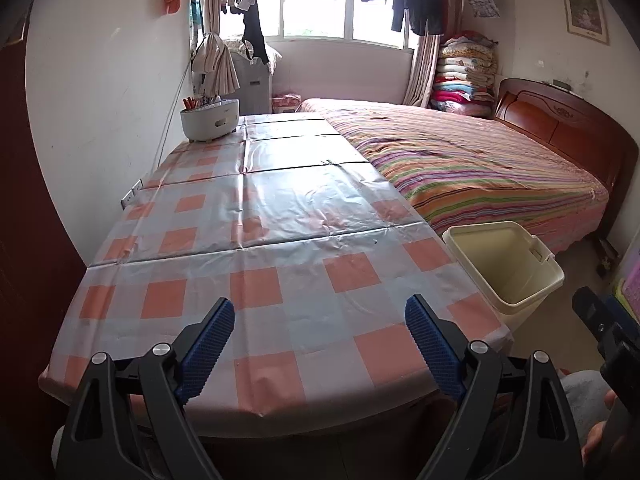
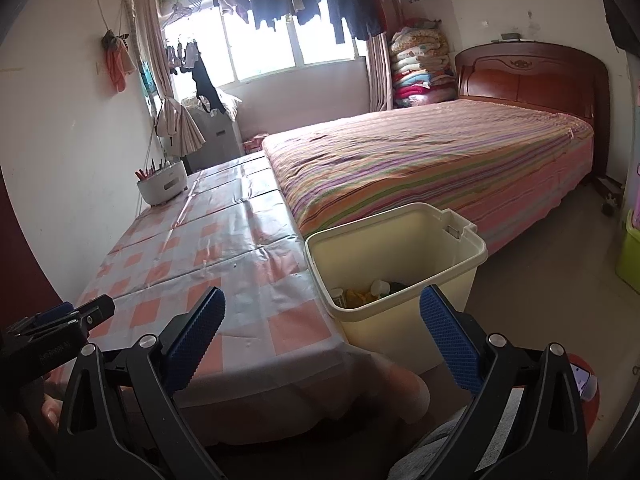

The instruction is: Collect trash

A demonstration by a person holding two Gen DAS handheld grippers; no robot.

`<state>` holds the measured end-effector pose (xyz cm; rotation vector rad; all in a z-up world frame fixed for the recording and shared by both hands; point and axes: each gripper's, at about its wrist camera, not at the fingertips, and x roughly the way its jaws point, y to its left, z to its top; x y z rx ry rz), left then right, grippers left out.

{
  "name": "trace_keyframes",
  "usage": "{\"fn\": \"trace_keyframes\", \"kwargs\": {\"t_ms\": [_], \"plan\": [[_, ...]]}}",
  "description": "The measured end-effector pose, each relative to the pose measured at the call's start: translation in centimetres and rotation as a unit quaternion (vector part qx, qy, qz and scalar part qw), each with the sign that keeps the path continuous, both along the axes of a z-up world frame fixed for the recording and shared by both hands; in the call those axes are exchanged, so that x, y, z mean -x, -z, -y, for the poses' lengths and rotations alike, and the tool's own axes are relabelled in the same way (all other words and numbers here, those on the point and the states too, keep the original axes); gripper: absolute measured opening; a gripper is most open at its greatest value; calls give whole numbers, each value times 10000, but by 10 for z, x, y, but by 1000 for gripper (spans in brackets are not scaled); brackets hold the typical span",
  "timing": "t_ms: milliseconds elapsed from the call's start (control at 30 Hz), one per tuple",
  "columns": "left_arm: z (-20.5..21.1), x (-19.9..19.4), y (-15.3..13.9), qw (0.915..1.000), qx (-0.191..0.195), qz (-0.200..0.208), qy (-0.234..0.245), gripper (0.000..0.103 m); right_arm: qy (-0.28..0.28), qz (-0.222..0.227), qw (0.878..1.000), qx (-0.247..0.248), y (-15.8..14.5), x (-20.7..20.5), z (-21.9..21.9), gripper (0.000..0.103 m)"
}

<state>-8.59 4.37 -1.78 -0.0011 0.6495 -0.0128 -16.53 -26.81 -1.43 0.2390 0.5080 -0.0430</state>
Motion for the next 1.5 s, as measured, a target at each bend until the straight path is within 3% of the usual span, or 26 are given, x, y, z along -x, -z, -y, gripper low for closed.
{"fn": "trace_keyframes", "kwargs": {"t_ms": [1500], "plan": [[2, 8, 7, 9998, -165, 26, 99, 85, -80, -86, 9999, 16, 5, 5, -17, 96]]}}
